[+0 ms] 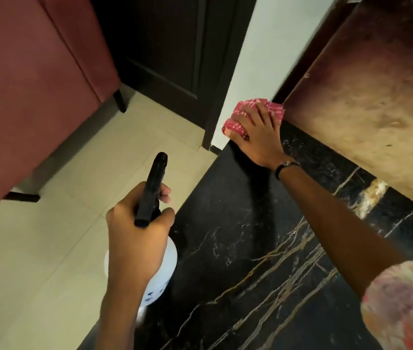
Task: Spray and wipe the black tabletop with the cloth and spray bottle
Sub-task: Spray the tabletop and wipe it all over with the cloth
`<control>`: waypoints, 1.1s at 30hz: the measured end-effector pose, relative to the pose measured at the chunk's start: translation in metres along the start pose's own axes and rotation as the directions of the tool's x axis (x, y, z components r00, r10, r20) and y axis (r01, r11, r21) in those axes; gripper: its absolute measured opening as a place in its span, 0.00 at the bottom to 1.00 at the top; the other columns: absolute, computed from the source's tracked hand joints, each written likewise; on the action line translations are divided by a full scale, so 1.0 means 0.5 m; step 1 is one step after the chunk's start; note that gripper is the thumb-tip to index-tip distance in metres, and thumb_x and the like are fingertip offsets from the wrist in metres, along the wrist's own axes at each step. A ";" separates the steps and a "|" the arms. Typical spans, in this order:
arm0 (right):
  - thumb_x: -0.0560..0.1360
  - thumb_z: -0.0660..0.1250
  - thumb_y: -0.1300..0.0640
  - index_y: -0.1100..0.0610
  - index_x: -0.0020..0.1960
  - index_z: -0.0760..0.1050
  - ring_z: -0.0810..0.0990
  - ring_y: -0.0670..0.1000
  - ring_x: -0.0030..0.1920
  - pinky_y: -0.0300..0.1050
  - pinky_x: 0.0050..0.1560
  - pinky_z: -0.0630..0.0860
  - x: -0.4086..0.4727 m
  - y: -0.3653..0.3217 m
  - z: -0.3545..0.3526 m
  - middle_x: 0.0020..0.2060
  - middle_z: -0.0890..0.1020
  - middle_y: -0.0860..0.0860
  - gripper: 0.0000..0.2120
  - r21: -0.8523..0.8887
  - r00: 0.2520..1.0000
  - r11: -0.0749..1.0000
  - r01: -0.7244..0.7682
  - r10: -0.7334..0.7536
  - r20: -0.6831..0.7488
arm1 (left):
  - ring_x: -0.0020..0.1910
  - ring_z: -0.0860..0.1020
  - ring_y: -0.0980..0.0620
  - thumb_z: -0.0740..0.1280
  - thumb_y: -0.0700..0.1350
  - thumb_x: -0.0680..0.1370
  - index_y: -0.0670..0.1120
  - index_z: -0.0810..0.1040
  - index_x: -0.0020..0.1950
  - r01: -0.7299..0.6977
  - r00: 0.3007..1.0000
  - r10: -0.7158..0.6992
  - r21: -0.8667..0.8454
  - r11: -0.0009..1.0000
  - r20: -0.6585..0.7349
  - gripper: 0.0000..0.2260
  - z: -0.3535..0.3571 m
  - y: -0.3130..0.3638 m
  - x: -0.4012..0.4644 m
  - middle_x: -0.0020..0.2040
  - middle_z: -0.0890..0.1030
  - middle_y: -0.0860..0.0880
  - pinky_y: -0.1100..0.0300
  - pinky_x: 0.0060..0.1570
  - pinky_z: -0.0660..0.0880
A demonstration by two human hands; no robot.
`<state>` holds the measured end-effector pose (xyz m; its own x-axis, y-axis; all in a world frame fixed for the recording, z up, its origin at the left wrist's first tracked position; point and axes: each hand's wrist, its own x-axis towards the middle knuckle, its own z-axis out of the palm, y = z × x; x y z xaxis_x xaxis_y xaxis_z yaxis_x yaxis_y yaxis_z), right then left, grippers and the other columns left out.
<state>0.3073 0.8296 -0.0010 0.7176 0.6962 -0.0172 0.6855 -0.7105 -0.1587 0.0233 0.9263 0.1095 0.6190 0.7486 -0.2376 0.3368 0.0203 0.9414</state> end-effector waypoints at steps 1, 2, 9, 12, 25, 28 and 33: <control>0.76 0.52 0.35 0.48 0.70 0.67 0.51 0.57 0.76 0.62 0.73 0.44 -0.027 -0.017 0.004 0.74 0.63 0.51 0.28 -0.006 0.998 0.998 0.057 -0.057 -0.003 | 0.28 0.70 0.43 0.64 0.37 0.63 0.49 0.78 0.39 -0.004 1.000 0.005 0.011 1.000 -0.014 0.10 -0.018 -0.006 -0.002 0.36 0.80 0.50 0.52 0.35 0.69; 0.76 0.50 0.34 0.48 0.70 0.67 0.51 0.57 0.76 0.62 0.73 0.44 -0.057 -0.040 0.009 0.73 0.64 0.51 0.29 -0.004 0.994 0.994 0.112 -0.112 0.001 | 0.28 0.70 0.41 0.63 0.38 0.62 0.49 0.78 0.39 -0.012 1.000 0.013 0.026 1.000 -0.028 0.10 -0.035 -0.013 -0.004 0.37 0.80 0.48 0.50 0.35 0.69; 0.78 0.47 0.36 0.46 0.70 0.67 0.59 0.54 0.73 0.57 0.73 0.48 -0.151 -0.125 -0.022 0.69 0.70 0.49 0.26 -0.060 0.909 0.911 0.408 -0.399 0.122 | 0.26 0.69 0.41 0.64 0.39 0.63 0.52 0.78 0.43 -0.032 0.998 0.038 0.093 0.995 -0.056 0.12 -0.151 -0.059 -0.051 0.31 0.76 0.47 0.55 0.31 0.69; 0.79 0.50 0.39 0.45 0.67 0.68 0.67 0.56 0.65 0.57 0.65 0.58 -0.100 -0.132 -0.030 0.61 0.77 0.50 0.21 -0.120 0.934 0.927 0.355 -0.345 0.093 | 0.24 0.69 0.45 0.64 0.40 0.64 0.51 0.78 0.44 -0.025 0.997 0.033 0.096 0.995 -0.074 0.11 -0.203 -0.084 -0.088 0.28 0.74 0.46 0.57 0.29 0.69; 0.76 0.51 0.37 0.49 0.52 0.79 0.71 0.52 0.59 0.57 0.68 0.50 -0.415 -0.493 0.067 0.49 0.81 0.46 0.24 0.063 0.868 0.884 0.462 -0.466 0.174 | 0.26 0.73 0.46 0.62 0.39 0.65 0.51 0.77 0.45 -0.053 0.975 0.073 0.099 0.994 -0.208 0.12 -0.348 -0.173 -0.194 0.33 0.78 0.46 0.55 0.26 0.70; 0.76 0.51 0.36 0.48 0.55 0.79 0.72 0.51 0.62 0.65 0.71 0.42 -0.423 -0.495 0.066 0.53 0.81 0.46 0.24 0.042 0.815 0.838 0.543 -0.539 0.213 | 0.26 0.72 0.47 0.62 0.40 0.64 0.53 0.77 0.45 -0.029 0.973 0.054 0.110 0.993 -0.223 0.13 -0.368 -0.192 -0.223 0.36 0.80 0.47 0.55 0.26 0.70; 0.75 0.46 0.33 0.50 0.53 0.79 0.70 0.53 0.65 0.67 0.71 0.43 -0.354 -0.452 0.051 0.54 0.81 0.48 0.29 -0.038 0.908 0.920 0.390 -0.377 0.184 | 0.26 0.70 0.47 0.63 0.39 0.63 0.50 0.77 0.46 0.015 0.972 -0.001 0.057 0.998 -0.234 0.13 -0.385 -0.235 -0.275 0.37 0.79 0.46 0.49 0.28 0.70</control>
<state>0.0222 0.8697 0.0128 0.3707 0.9185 -0.1376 0.9151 -0.3865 -0.1149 -0.2380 0.9489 0.0777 0.4354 0.8829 -0.1759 0.3859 -0.0065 0.9225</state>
